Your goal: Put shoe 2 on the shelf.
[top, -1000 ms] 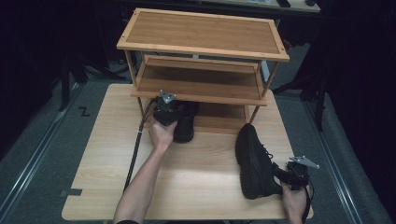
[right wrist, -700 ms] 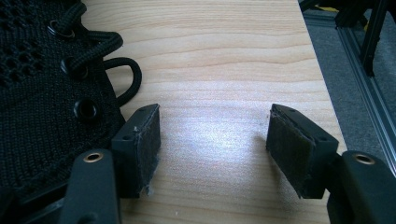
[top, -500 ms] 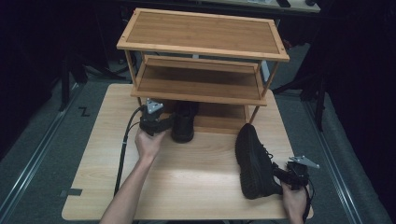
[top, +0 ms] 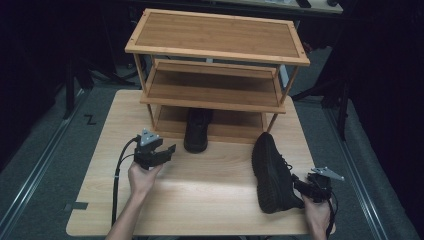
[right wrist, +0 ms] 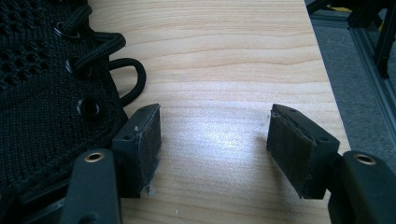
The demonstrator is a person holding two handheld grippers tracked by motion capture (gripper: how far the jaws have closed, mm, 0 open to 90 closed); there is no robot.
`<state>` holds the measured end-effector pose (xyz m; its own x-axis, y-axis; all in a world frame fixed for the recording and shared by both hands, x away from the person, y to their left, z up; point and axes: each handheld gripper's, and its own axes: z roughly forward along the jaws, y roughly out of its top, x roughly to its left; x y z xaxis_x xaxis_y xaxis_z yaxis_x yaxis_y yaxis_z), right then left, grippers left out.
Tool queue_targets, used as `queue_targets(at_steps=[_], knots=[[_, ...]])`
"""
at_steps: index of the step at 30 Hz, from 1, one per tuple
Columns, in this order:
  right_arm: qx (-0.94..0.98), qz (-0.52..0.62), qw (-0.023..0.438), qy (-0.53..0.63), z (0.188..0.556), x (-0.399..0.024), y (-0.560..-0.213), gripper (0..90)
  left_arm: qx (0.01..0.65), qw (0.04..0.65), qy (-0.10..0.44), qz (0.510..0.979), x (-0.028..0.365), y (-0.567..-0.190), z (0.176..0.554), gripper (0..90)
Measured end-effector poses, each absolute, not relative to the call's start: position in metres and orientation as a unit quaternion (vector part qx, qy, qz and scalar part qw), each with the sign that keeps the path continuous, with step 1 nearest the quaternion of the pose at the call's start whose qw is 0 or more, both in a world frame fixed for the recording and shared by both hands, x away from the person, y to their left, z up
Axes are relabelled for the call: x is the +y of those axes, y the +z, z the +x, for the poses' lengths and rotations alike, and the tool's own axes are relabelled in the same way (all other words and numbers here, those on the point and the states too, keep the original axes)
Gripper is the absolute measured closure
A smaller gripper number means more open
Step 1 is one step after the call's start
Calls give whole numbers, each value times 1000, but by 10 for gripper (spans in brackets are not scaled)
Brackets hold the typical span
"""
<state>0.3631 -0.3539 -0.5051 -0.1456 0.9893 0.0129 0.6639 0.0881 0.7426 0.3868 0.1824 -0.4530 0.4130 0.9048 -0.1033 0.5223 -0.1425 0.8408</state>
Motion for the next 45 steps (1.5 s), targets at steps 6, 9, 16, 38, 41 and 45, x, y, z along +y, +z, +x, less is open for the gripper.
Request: queue_targets(at_steps=[6,9,16,38,41,45], knots=[[686,602,254,320,359,-358,-504,329,517,408,222,719,194,-477,367,402],[686,597,254,328,355,-360,-504,321,529,398,220,716,199,-489,359,399],[696,578,256,342,348,-363,-501,308,538,352,244,726,201,-505,351,387],[731,531,228,364,343,-359,-504,306,550,334,244,726,206,-513,352,320],[727,528,224,376,342,-359,-503,320,550,333,244,726,206,-513,352,314],[720,521,232,394,339,-357,-496,332,550,333,244,726,206,-513,352,313]])
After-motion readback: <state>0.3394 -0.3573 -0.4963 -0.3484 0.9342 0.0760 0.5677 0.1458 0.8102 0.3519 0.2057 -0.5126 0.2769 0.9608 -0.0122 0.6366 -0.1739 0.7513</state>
